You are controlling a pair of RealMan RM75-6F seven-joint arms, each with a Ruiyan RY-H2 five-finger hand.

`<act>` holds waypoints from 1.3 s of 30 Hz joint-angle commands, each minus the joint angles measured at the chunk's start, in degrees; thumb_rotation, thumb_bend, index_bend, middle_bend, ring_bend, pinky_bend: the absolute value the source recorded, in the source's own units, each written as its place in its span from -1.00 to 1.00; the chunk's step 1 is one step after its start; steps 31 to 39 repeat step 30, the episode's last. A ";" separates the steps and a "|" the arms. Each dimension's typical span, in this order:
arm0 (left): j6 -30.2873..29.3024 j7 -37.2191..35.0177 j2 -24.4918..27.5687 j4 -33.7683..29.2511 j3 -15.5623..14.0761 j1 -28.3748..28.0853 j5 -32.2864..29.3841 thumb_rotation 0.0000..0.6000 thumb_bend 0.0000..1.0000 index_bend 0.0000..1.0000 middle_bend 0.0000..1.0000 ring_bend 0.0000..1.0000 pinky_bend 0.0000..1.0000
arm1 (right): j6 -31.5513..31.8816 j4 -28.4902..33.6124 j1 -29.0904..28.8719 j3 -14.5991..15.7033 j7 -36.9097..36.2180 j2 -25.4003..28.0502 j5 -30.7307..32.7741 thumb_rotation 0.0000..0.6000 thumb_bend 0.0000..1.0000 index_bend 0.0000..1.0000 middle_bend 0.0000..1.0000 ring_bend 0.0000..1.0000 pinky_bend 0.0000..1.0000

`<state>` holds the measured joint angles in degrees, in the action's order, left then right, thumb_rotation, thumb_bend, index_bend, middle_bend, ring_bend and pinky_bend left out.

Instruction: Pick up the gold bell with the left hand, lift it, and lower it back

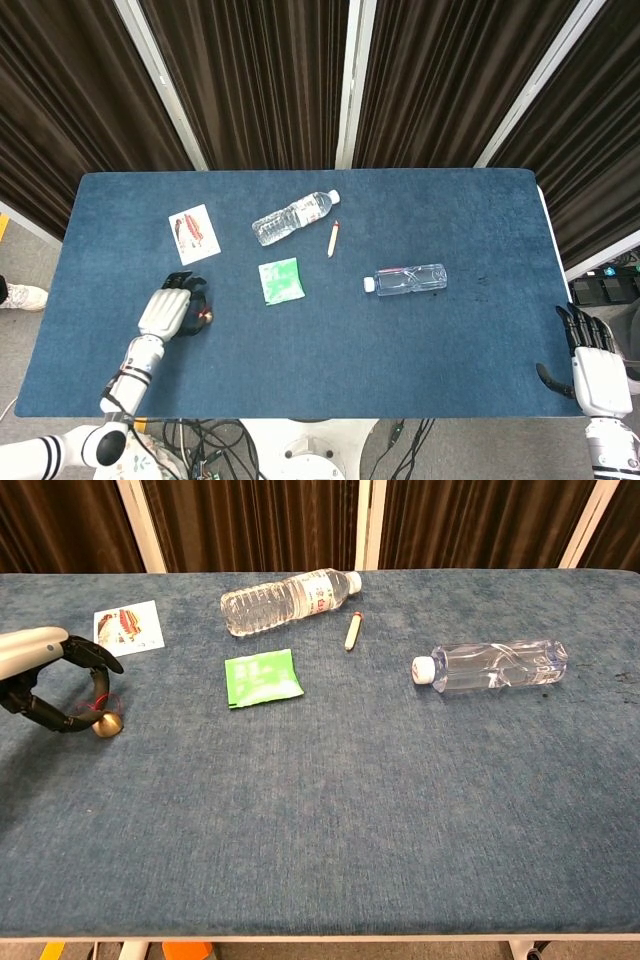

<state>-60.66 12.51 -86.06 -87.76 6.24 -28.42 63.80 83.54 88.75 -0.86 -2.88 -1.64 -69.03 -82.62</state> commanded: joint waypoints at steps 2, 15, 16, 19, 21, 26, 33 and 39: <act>0.34 -1.30 0.75 -0.28 -0.24 0.12 1.05 1.00 -0.40 -0.04 -0.68 -0.93 -0.96 | 0.07 0.07 -0.01 0.00 0.08 0.00 -0.10 1.00 -0.66 -1.00 -1.00 -1.00 -1.00; -5.17 -3.83 6.60 -5.90 -0.71 3.32 5.17 1.00 -0.59 -0.62 -0.74 -0.97 -0.97 | 0.61 0.70 0.14 -0.01 0.60 0.25 -0.39 1.00 -0.66 -1.00 -1.00 -1.00 -1.00; -7.52 -3.44 7.60 -6.97 -0.97 4.48 6.08 1.00 -0.60 -0.62 -0.74 -0.97 -0.97 | 0.70 0.71 0.19 0.02 0.56 0.27 -0.45 1.00 -0.66 -1.00 -1.00 -1.00 -1.00; -17.79 -1.77 9.08 -7.27 -2.25 9.36 10.41 1.00 -0.63 -0.62 -0.74 -0.97 -0.97 | 1.06 0.69 0.33 0.08 0.06 0.28 -0.78 1.00 -0.66 -1.00 -1.00 -1.00 -1.00; -24.78 -0.19 8.07 -3.00 -3.56 12.54 14.29 1.00 -0.65 -0.63 -0.74 -0.97 -0.97 | 1.46 0.49 0.39 0.10 -0.24 0.19 -1.23 1.00 -0.67 -1.00 -1.00 -1.00 -1.00; -28.12 -2.94 8.48 0.91 -6.23 17.46 15.03 1.00 -0.72 -0.70 -0.74 -0.98 -0.97 | 2.58 0.06 0.61 0.12 -0.36 -0.46 -2.13 1.00 -0.67 -1.00 -1.00 -1.00 -1.00; -29.76 -3.65 8.44 1.87 -6.14 19.40 15.14 1.00 -0.74 -0.70 -0.74 -0.98 -0.97 | 2.99 0.32 0.64 0.02 -0.05 -0.65 -2.38 1.00 -0.67 -1.00 -1.00 -1.00 -1.00; -29.76 -3.65 8.44 1.87 -6.14 19.40 15.14 1.00 -0.74 -0.70 -0.74 -0.98 -0.97 | 2.99 0.32 0.64 0.02 -0.05 -0.65 -2.38 1.00 -0.67 -1.00 -1.00 -1.00 -1.00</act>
